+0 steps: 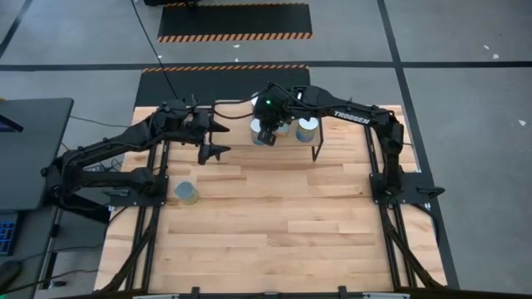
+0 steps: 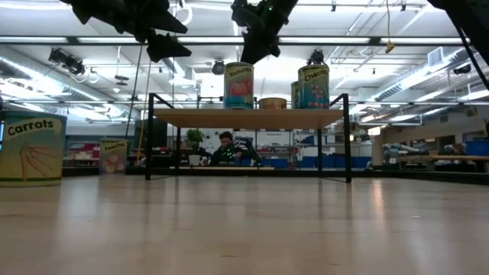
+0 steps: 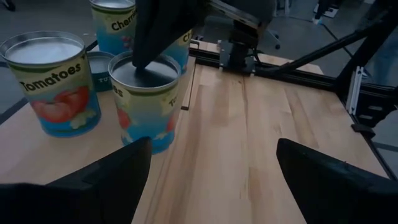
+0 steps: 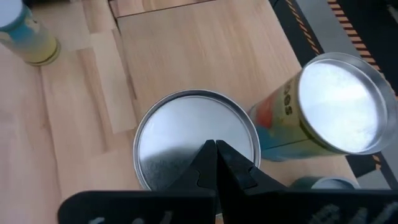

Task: Pick and place cans onto a shelf
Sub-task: Adjust the big blue canned tomatoes on the shelf, then put the big yellow canned carrots on the shelf

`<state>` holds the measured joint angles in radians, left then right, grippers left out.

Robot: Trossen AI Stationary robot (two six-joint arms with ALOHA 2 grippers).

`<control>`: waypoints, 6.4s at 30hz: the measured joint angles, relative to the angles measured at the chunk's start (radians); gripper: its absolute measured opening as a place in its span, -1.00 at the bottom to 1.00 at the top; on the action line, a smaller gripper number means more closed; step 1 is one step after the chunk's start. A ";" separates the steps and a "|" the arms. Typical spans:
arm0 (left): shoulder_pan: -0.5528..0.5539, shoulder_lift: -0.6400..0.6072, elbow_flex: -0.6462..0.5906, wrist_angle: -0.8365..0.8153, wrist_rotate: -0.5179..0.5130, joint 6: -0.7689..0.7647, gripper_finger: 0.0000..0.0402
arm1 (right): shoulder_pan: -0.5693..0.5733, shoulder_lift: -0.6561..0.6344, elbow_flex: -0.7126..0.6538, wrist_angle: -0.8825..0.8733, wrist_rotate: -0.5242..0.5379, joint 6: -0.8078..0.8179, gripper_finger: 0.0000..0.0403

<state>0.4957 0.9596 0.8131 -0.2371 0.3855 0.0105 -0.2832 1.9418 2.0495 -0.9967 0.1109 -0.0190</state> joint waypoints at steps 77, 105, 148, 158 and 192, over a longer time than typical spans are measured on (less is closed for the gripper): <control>-0.494 -0.076 0.226 -1.107 -0.471 -0.525 0.56 | 0.407 -0.461 -0.428 -0.075 0.343 0.395 -0.97; -0.516 0.164 0.224 -1.074 -0.487 -0.509 -0.22 | 0.565 -0.469 -0.774 0.195 0.341 0.577 -0.97; -0.612 0.164 -0.029 -1.002 -0.418 -0.639 0.96 | 0.565 -0.469 -0.784 0.218 0.333 0.592 -0.97; -0.612 0.164 -0.035 -0.951 -0.423 -0.620 0.93 | 0.562 -0.469 -0.784 0.239 0.329 0.577 -0.97; -0.436 0.255 0.903 -1.224 -0.522 0.027 0.63 | 0.556 -0.468 -0.784 0.326 0.282 0.422 -0.95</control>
<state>0.0593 1.2147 1.7157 -1.4612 -0.1368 0.0378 0.2726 1.4734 1.2659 -0.6708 0.3931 0.4035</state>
